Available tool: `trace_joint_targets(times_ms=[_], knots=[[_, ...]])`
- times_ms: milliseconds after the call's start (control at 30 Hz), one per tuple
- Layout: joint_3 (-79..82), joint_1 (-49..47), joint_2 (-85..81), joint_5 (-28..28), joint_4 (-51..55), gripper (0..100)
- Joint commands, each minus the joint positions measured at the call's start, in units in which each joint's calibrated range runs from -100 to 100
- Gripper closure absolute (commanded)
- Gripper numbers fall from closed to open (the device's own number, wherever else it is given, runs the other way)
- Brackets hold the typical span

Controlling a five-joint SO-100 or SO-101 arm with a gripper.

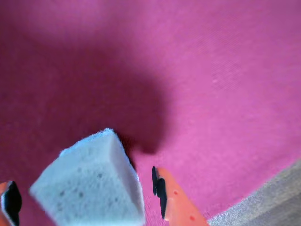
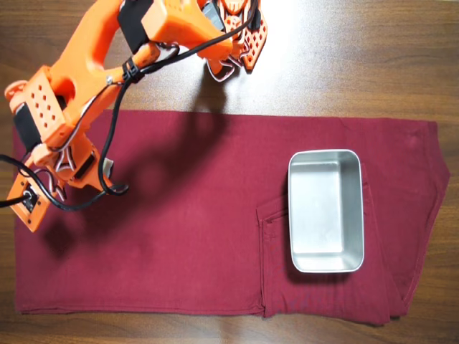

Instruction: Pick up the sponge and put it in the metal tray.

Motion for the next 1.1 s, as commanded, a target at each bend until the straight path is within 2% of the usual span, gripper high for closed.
trace_joint_targets(times_ms=[0, 67, 100, 133, 167, 267, 367, 500, 600, 667, 733, 800, 867, 967, 1067], knots=[[-1.9, -0.8, -0.2, -0.6, -1.0, 64], [-1.6, -1.0, 0.3, -1.1, -2.6, 67], [-1.6, -1.1, 0.3, -1.5, -2.8, 76], [-1.6, -1.3, 0.5, -2.0, -2.9, 92], [-0.9, -1.6, 0.9, -2.4, -3.7, 98], [3.1, -2.3, 1.2, -4.6, -6.4, 100], [3.9, -2.9, -0.5, -5.6, -4.3, 100], [4.1, -8.7, -19.3, -7.3, 3.7, 100], [7.6, -22.5, -36.6, -10.9, 15.6, 100], [11.8, -37.9, -46.4, -13.6, 15.6, 100], [18.0, -57.4, -52.6, -16.8, 15.6, 100], [25.4, -75.0, -55.1, -20.1, 15.6, 100], [28.2, -88.4, -53.4, -22.7, 11.9, 100], [28.2, -98.4, -48.4, -23.7, 5.2, 100], [28.1, -100.8, -44.9, -22.7, -0.7, 100]])
